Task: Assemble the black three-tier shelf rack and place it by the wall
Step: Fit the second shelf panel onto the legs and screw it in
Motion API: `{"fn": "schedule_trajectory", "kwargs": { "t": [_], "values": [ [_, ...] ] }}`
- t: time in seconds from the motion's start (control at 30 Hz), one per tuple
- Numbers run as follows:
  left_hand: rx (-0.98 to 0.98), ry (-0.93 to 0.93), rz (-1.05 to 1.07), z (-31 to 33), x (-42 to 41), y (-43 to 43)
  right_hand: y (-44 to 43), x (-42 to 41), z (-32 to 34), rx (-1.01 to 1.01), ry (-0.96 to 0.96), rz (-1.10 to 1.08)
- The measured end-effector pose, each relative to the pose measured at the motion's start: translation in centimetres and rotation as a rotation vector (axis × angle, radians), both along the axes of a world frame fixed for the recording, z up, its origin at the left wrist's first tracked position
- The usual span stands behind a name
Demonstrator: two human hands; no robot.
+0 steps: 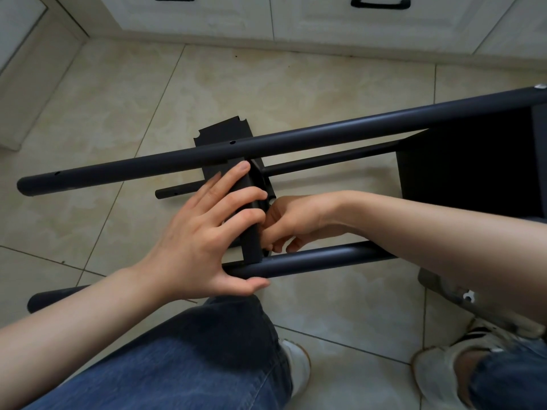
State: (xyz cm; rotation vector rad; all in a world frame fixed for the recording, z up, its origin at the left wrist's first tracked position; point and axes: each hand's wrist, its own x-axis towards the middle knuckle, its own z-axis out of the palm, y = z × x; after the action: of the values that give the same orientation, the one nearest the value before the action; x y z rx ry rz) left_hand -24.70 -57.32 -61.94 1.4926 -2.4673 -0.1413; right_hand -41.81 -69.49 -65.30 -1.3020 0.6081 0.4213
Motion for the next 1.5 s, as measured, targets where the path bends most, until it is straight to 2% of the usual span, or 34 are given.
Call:
{"fn": "schedule_trajectory", "kwargs": {
  "t": [0.1, 0.47, 0.63, 0.73, 0.77, 0.87, 0.93, 1.07, 1.17, 1.23, 1.4, 1.47, 1.5],
  "values": [
    [-0.001, 0.000, -0.001, 0.0, 0.0, 0.0, -0.2, -0.2, 0.0, 0.092, -0.023, -0.011],
    [-0.016, 0.002, -0.005, -0.2, 0.1, 0.1, 0.3, 0.1, -0.1, -0.026, -0.006, 0.026],
    [-0.044, -0.074, -0.009, 0.3, 0.4, -0.6, -0.1, 0.0, 0.7, -0.122, -0.022, -0.038],
    [-0.048, -0.140, -0.011, 0.9, 0.5, -1.0, -0.6, -0.9, 2.0, -0.114, -0.045, -0.056],
    [-0.049, -0.152, -0.014, 1.0, 0.4, -0.9, -0.6, -1.1, 2.5, -0.153, -0.042, -0.032],
    [-0.035, -0.196, -0.028, 1.5, 0.4, -0.9, 0.4, -1.4, 3.7, -0.531, -0.004, 0.114],
    [-0.014, -0.237, -0.045, 2.2, 0.3, -0.9, 1.3, -1.3, 4.3, -0.681, -0.007, 0.164],
    [-0.004, -0.499, -0.076, 4.6, -0.3, -1.2, 2.3, -1.9, 5.7, -0.745, 0.022, 0.162],
    [0.235, -0.690, 0.006, 6.3, -1.6, -1.8, 2.9, -2.6, 6.4, -0.764, 0.033, 0.181],
    [0.323, -0.742, 0.069, 6.9, -2.8, -1.9, 3.2, -3.0, 6.7, -0.799, 0.038, 0.178],
    [0.397, -0.586, 0.296, 7.7, -5.6, 0.0, 3.8, -3.7, 7.1, -0.917, 0.046, 0.186],
    [0.356, -0.445, 0.418, 7.4, -6.8, 1.3, 4.0, -4.0, 7.1, -0.938, 0.047, 0.180],
    [0.322, -0.315, 0.506, 7.1, -7.3, 2.1, 4.1, -4.1, 7.1, -0.945, 0.045, 0.173]
  ]
}}
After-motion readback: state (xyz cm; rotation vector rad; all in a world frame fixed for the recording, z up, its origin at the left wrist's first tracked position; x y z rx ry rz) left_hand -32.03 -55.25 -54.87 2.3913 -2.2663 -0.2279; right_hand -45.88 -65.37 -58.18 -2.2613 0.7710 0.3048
